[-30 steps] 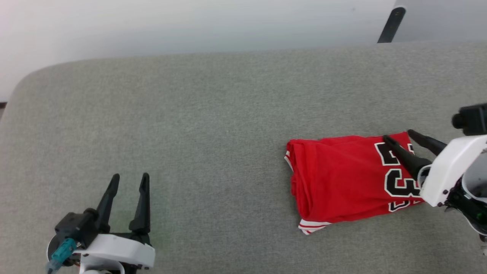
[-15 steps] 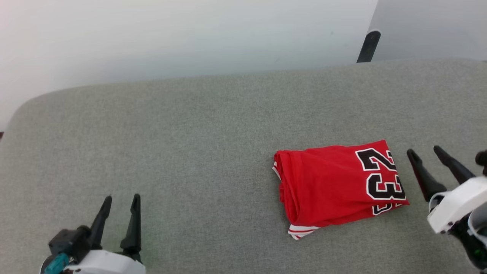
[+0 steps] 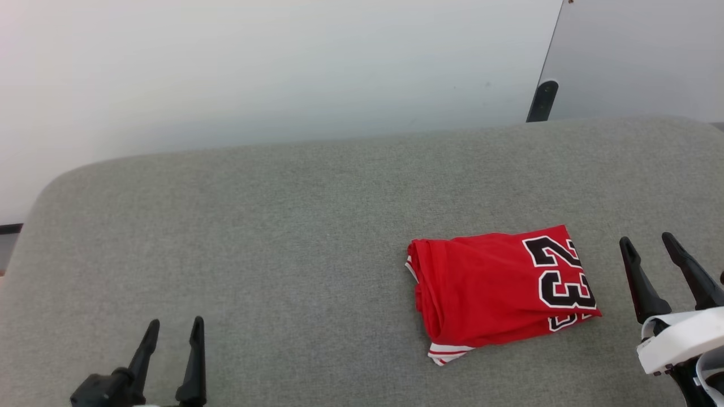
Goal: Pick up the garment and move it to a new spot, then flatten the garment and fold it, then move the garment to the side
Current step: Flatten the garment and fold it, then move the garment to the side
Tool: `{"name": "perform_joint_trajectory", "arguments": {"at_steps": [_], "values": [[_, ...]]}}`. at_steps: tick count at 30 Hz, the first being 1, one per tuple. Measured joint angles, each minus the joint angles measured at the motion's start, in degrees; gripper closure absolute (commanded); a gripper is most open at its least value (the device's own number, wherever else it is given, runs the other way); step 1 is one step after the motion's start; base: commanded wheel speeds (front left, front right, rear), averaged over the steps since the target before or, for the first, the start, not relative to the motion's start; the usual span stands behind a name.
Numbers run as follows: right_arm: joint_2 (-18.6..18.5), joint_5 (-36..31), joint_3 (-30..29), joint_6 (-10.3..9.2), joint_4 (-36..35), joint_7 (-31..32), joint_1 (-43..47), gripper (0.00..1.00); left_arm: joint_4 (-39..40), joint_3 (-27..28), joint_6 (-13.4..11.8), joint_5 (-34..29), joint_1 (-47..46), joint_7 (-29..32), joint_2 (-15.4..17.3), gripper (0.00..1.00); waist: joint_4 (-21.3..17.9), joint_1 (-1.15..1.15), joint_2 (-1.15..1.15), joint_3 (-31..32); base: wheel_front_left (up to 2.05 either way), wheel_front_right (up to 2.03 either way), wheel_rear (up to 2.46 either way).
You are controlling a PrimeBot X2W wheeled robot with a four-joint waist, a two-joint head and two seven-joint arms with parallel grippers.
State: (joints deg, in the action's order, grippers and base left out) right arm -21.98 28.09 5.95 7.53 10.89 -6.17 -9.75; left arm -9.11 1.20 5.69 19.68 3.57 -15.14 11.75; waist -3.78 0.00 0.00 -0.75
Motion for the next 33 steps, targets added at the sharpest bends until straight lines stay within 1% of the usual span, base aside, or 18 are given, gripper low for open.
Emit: {"name": "perform_joint_trajectory", "arguments": {"at_steps": [9,13,17,22,33], "values": [[1.4,-2.0,-2.9,0.0,-3.7,-1.4,2.8,0.0,6.9,0.5,-1.7,-2.9,4.6,0.0,0.6,0.0,1.4,0.0,0.0,0.4,0.0,0.0,0.0],[1.9,-2.1,-3.9,0.0,-5.0,-0.8,4.0,0.0,9.9,1.9,-2.7,-3.0,6.5,0.0,0.1,0.0,1.6,0.0,0.0,-0.5,0.0,0.0,0.0],[2.2,-2.3,-5.2,0.0,-5.8,-0.1,4.8,0.0,10.7,2.1,-2.7,-3.1,7.5,0.0,-0.8,0.0,2.0,0.0,0.0,-1.4,0.0,0.0,0.0],[2.7,-2.4,-5.5,0.0,-6.4,0.7,4.8,0.0,10.7,2.0,-2.4,-3.3,7.3,0.0,-0.9,0.0,2.4,0.0,0.0,-2.0,0.0,0.0,0.0],[3.3,-2.5,-5.4,0.0,-6.4,1.6,5.3,0.0,10.3,2.2,-1.9,-3.5,7.0,0.0,-0.8,0.0,2.0,0.0,0.0,-1.4,0.0,0.0,0.0]]}}
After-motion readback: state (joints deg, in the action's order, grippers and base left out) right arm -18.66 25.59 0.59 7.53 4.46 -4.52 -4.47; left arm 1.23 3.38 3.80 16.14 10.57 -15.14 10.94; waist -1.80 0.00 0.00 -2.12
